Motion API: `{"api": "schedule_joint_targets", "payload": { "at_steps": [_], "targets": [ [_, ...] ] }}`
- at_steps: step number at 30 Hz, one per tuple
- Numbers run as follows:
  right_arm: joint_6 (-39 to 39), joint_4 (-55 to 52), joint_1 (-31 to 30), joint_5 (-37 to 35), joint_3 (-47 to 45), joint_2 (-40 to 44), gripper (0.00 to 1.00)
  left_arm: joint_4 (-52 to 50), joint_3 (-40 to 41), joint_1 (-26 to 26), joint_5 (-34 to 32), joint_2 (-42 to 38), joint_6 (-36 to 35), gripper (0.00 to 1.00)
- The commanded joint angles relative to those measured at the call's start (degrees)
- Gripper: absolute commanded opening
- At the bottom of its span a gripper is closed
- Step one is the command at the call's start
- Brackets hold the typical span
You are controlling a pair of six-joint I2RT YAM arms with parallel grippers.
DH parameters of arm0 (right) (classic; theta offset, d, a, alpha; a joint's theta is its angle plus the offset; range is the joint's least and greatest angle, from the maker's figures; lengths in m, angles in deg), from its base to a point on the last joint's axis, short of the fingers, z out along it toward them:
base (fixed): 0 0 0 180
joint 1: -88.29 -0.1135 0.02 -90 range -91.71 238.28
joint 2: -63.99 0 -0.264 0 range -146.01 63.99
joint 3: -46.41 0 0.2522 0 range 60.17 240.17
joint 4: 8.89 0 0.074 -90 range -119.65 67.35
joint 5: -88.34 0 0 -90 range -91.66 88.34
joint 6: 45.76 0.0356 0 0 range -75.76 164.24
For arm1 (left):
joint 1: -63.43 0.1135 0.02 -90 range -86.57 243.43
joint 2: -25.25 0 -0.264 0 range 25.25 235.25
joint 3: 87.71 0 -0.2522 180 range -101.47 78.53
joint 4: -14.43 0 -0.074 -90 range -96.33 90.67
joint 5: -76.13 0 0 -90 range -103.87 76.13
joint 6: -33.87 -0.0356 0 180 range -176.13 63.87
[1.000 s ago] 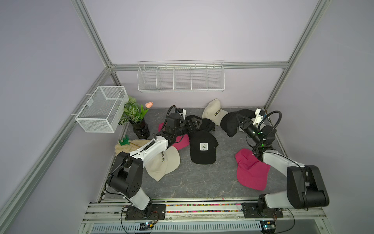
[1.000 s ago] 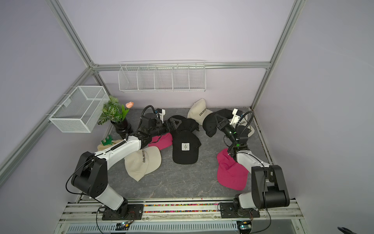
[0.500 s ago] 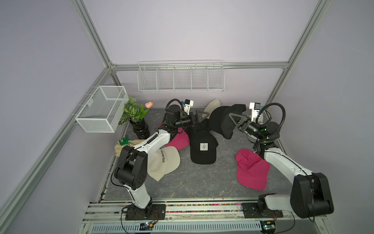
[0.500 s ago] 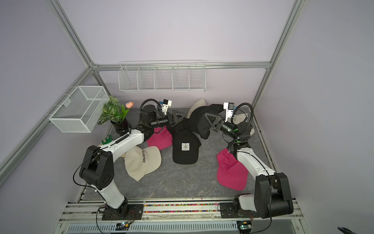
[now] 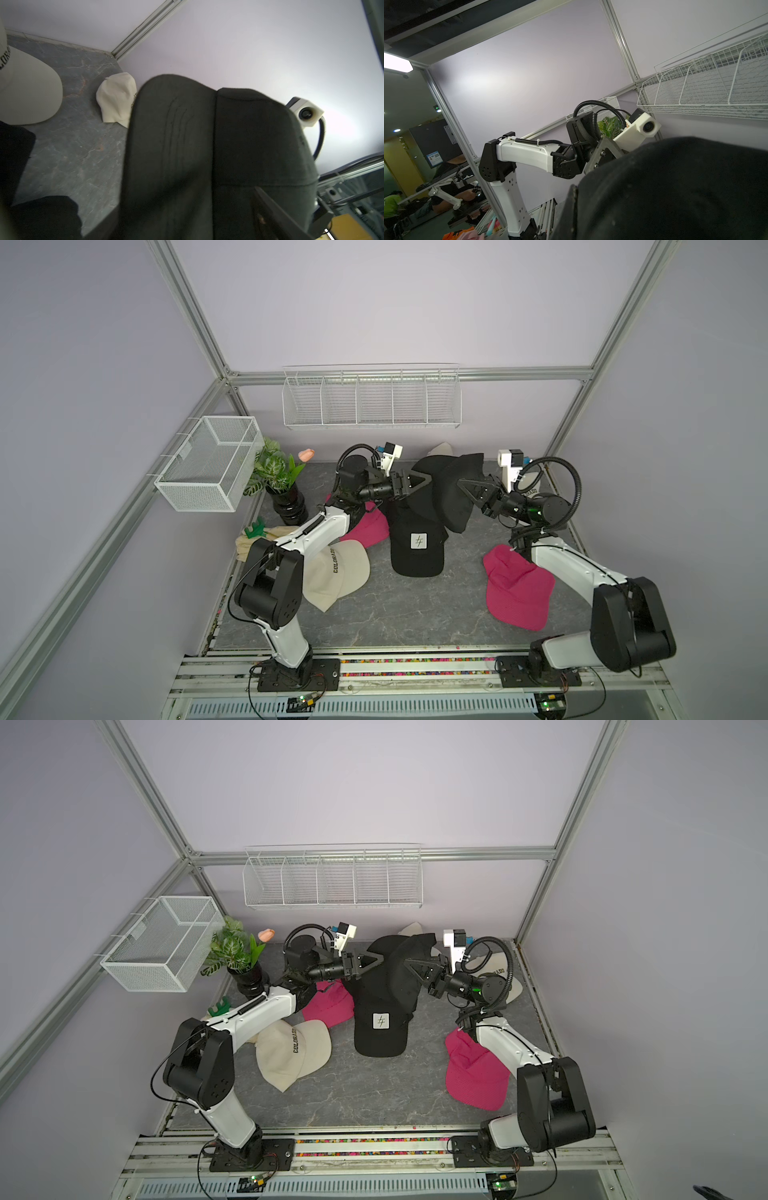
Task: Stack the baseball caps by color
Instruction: Pick up the baseball cap from the center of the board.
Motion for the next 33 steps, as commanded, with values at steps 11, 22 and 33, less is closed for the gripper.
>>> {"api": "schedule_joint_targets", "payload": {
  "at_steps": [11, 22, 33],
  "targets": [
    [-14.6, -33.0, 3.7, -10.0, -4.3, 8.2, 0.90, -1.1, 4.0, 3.5, -3.5, -7.0, -1.5, 0.00],
    [-0.1, -13.5, 3.0, -15.9, -11.7, 8.4, 0.89, 13.2, 1.4, 3.3, -1.9, -2.5, 13.5, 0.00],
    [7.4, 2.6, 2.1, -16.9, -10.4, 1.5, 0.89, 11.6, -0.2, 2.7, -2.8, -0.5, 13.5, 0.00]
  ]
}}
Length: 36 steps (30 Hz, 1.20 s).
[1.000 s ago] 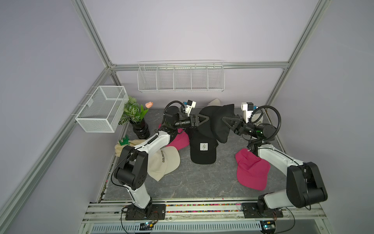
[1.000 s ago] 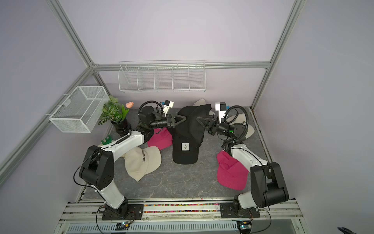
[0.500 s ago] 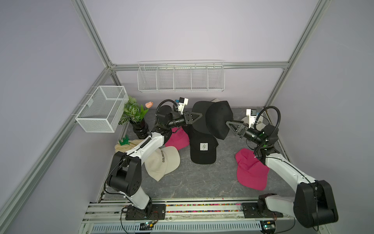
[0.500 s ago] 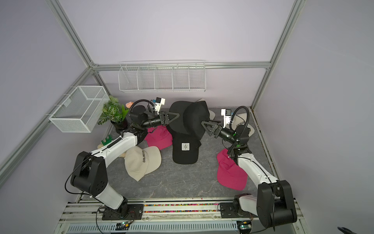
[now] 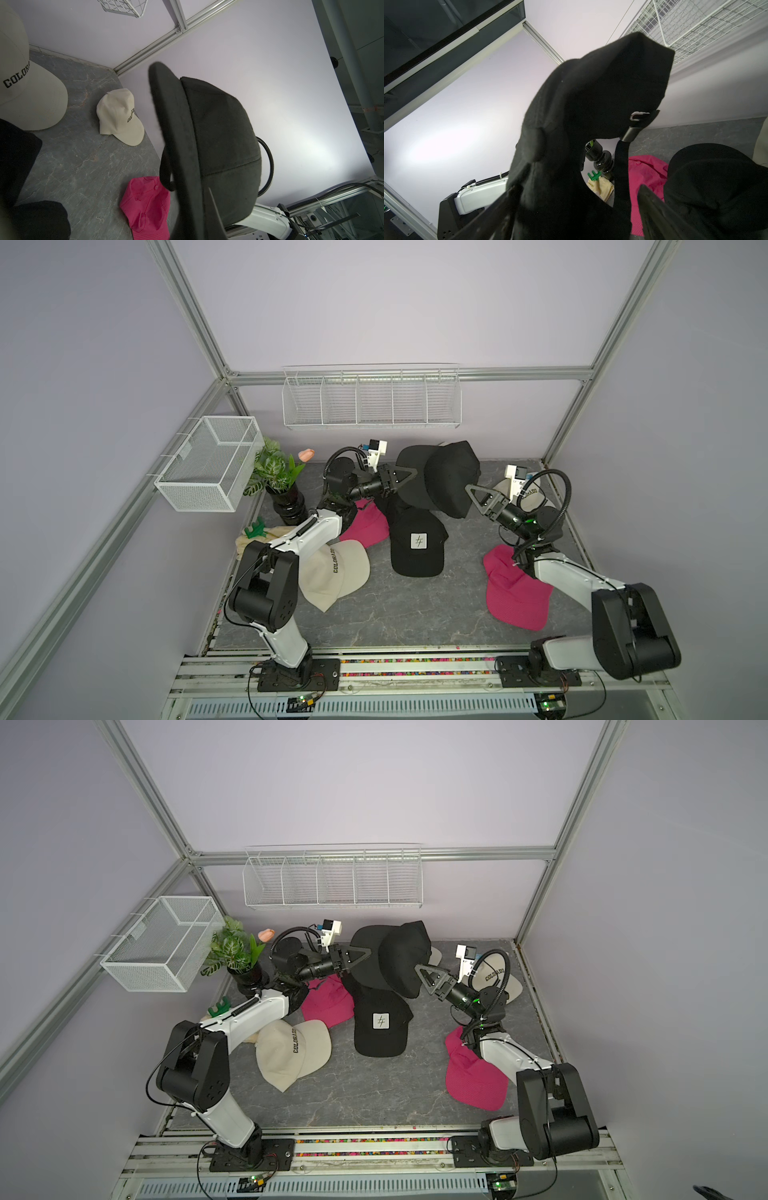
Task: Stack the baseball caps by color
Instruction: Pick up the baseball cap from the center of the board.
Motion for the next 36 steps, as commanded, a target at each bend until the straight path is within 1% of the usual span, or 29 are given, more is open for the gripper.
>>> {"api": "schedule_joint_targets", "payload": {
  "at_steps": [1, 7, 14, 17, 19, 23, 25, 28, 31, 36],
  "targets": [
    [4.1, 9.9, -0.3, -1.6, 0.7, -1.7, 0.89, 2.2, -2.7, -0.5, 0.3, 1.3, 1.4, 0.00],
    [4.5, 9.9, -2.6, -0.9, 1.9, -2.7, 0.89, 0.0, -4.3, -0.5, -0.4, 3.3, 0.7, 0.00],
    [3.6, 9.0, -2.9, -0.9, 1.8, -2.3, 0.89, -6.7, -6.6, -0.5, -1.3, 4.4, -4.5, 0.00],
    [3.7, 8.5, -3.2, -1.2, 2.4, -3.3, 0.89, -3.1, -6.6, -0.6, 0.3, 4.9, -2.6, 0.00],
    [4.1, 9.0, -3.8, -1.3, 3.2, -4.6, 0.89, -1.0, -6.7, -1.0, 1.0, 5.3, 0.2, 0.00],
    [5.7, 10.0, -4.7, -1.1, 5.9, -7.4, 0.89, -1.8, -6.8, -1.3, 1.2, 5.9, -0.3, 0.00],
    [6.0, 10.0, -4.7, -0.6, 7.0, -7.8, 0.89, -4.3, -7.1, -1.2, 0.6, 6.4, -1.6, 0.00],
    [5.2, 9.9, -4.7, 0.4, 7.4, -6.6, 0.89, -9.5, -7.7, -0.6, -0.6, 7.1, -5.6, 0.00],
    [4.2, 9.9, -4.7, 2.6, 7.4, -4.4, 0.92, -14.3, -8.2, 0.6, -2.1, 7.8, -7.3, 0.00],
    [3.0, 9.9, -4.7, 6.3, 8.1, -2.4, 0.97, -15.2, -8.6, 0.9, -1.5, 8.8, -7.3, 0.00]
  ]
}}
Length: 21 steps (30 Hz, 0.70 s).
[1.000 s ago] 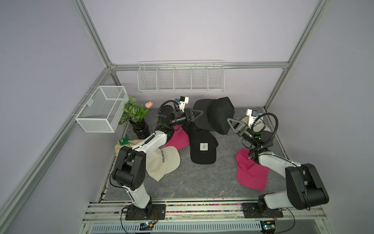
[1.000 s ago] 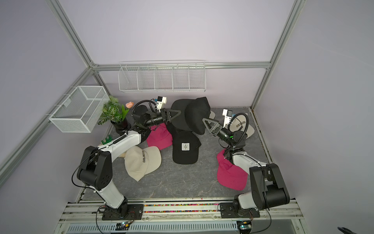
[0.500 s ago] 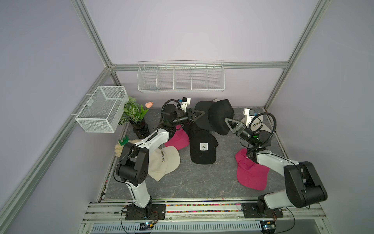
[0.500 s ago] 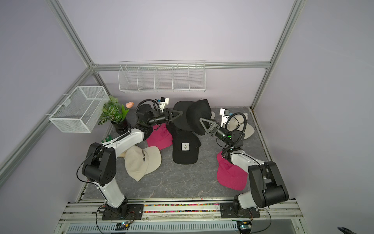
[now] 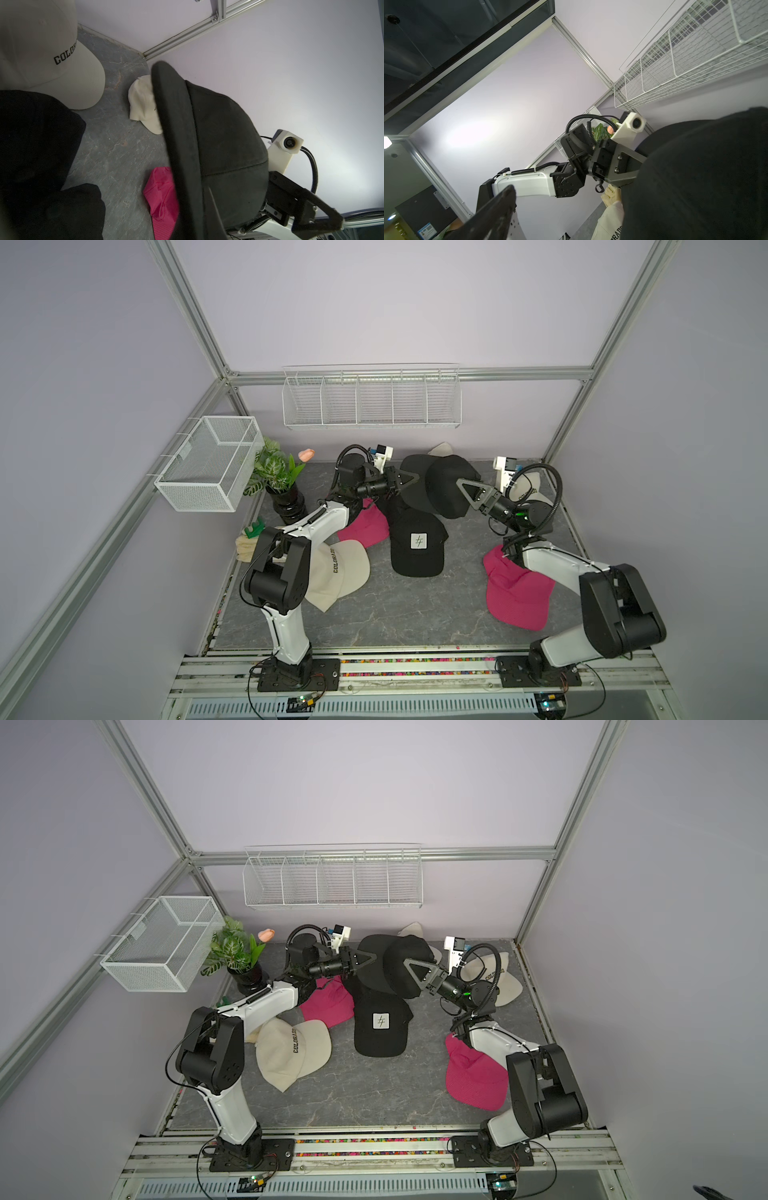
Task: Stack the baseball caps by color
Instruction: Pick up the baseball cap from the center of the board.
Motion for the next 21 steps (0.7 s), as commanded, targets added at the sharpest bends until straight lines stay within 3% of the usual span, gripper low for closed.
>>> {"api": "schedule_joint_targets", "payload": {
  "at_steps": [1, 16, 19, 21],
  "targets": [
    [-1.3, 2.8, -0.4, 3.6, 1.9, 2.9, 0.97, -2.9, -2.3, 0.7, -1.3, 0.8, -1.5, 0.00],
    [-2.7, 2.7, -0.4, 4.4, 1.7, 5.3, 0.99, -5.3, -1.8, 2.1, -0.2, 2.2, -2.4, 0.00],
    [-2.5, 2.7, -0.5, 3.9, 1.7, 4.7, 0.93, -5.1, -1.7, 2.1, -0.1, 2.2, -2.4, 0.00],
    [-2.3, 2.7, -0.5, 3.6, 1.8, 4.1, 0.82, -4.8, -1.6, 2.1, -0.1, 2.1, -2.2, 0.00]
  ]
}}
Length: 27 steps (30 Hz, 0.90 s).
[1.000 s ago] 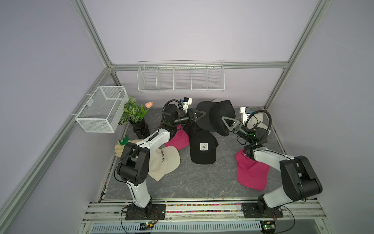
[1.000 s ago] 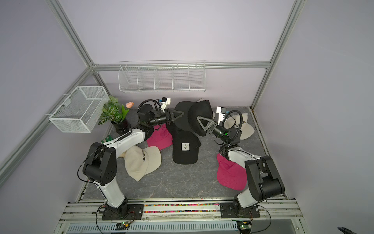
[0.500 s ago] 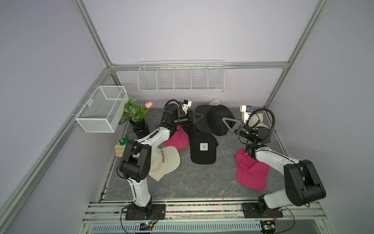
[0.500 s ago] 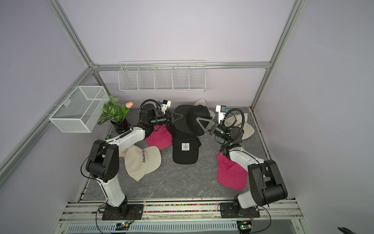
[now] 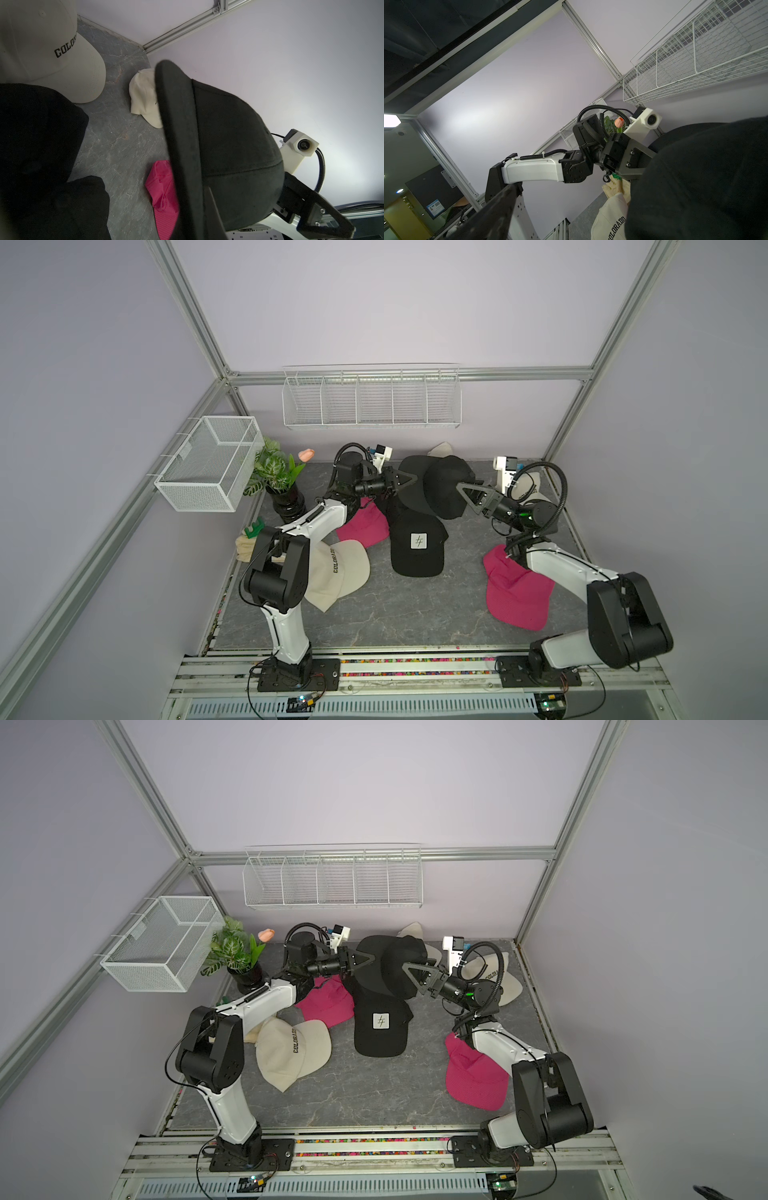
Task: Stack the baseball caps by color
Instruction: Pick up the baseball cap from the center of the board.
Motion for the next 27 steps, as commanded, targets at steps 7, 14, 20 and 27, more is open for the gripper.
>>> {"api": "schedule_joint_targets", "payload": {
  "at_steps": [7, 14, 20, 27],
  "targets": [
    [-0.1, 5.2, -0.5, -0.5, 1.2, 1.2, 0.33, -2.8, 0.3, 1.0, -3.2, 1.5, -1.2, 0.00],
    [-0.6, 2.8, -0.2, -4.2, 0.1, 0.6, 0.07, -4.2, 0.0, 1.1, -3.8, 1.4, -2.2, 0.00],
    [0.6, 2.0, 0.6, -8.1, -2.0, 0.3, 0.07, -6.2, 0.6, 1.1, -4.8, 0.6, -3.9, 0.00],
    [-10.0, -15.1, 1.1, -7.8, -2.1, 6.1, 0.06, -11.5, 0.0, 1.3, -7.9, 0.2, -7.4, 0.16]
  ]
}}
